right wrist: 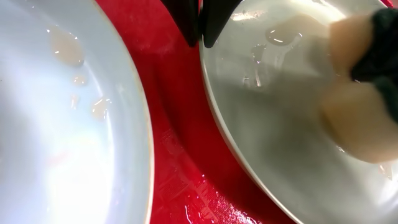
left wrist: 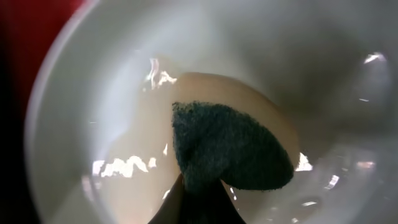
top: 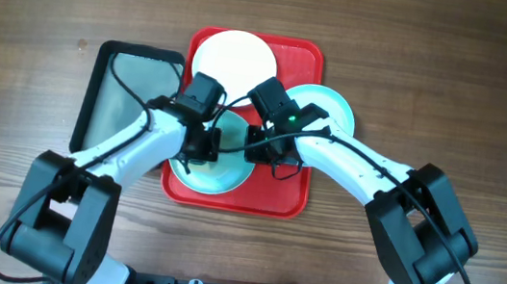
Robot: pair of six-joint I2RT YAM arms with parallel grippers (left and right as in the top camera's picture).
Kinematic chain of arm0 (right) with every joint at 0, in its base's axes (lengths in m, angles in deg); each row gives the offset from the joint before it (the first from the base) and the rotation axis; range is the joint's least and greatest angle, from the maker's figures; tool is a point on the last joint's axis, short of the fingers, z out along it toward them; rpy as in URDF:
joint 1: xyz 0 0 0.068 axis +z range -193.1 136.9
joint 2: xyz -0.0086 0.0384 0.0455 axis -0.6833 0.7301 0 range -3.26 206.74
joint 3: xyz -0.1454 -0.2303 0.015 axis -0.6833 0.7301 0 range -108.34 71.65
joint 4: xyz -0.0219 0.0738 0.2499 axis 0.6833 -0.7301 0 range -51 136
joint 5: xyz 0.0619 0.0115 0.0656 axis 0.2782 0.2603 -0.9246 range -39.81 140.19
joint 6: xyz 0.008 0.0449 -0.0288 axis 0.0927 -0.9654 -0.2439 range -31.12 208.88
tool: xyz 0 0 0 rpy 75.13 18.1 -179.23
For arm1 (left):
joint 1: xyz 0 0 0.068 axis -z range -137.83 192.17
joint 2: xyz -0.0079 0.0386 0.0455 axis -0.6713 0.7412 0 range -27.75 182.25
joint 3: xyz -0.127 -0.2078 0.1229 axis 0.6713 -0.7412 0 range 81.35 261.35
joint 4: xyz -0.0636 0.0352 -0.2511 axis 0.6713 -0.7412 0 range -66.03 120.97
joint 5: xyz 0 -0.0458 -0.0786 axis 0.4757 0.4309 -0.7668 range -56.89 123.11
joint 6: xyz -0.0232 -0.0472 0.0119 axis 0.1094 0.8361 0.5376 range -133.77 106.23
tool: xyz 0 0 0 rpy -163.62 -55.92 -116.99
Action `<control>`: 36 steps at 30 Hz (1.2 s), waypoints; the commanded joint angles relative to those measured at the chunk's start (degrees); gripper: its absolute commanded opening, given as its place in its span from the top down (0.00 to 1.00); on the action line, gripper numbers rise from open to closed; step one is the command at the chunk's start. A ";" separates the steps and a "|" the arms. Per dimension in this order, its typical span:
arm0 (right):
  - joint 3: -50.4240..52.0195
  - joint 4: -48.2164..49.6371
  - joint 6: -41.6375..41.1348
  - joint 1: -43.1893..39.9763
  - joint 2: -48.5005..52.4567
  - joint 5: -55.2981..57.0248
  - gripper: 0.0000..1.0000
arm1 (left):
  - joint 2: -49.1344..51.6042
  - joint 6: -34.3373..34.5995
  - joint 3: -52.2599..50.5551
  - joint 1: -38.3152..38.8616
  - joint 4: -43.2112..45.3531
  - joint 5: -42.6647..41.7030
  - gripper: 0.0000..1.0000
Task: Clean dirty plates on tray and stack at the side
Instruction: 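Scrub the held light-blue plate surface with the sponge in the left gripper, then move the sponge back over the black tray with the left gripper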
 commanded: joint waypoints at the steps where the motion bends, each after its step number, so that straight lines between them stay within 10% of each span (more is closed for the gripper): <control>1: 0.11 0.39 0.72 0.44 0.31 -1.33 0.96 | -1.16 0.28 0.31 -2.27 -0.81 2.86 0.96; 12: 0.11 0.44 0.76 0.44 0.31 -1.33 0.91 | -6.75 0.35 3.61 -2.75 -0.61 2.43 0.96; 20: 0.11 0.46 0.66 0.44 0.31 -1.33 0.57 | -17.05 4.98 6.80 -7.48 -0.57 2.45 0.96; 36: 3.13 4.57 -2.38 0.94 0.33 -1.29 0.71 | -22.34 10.62 6.78 -33.35 -0.81 -10.25 0.96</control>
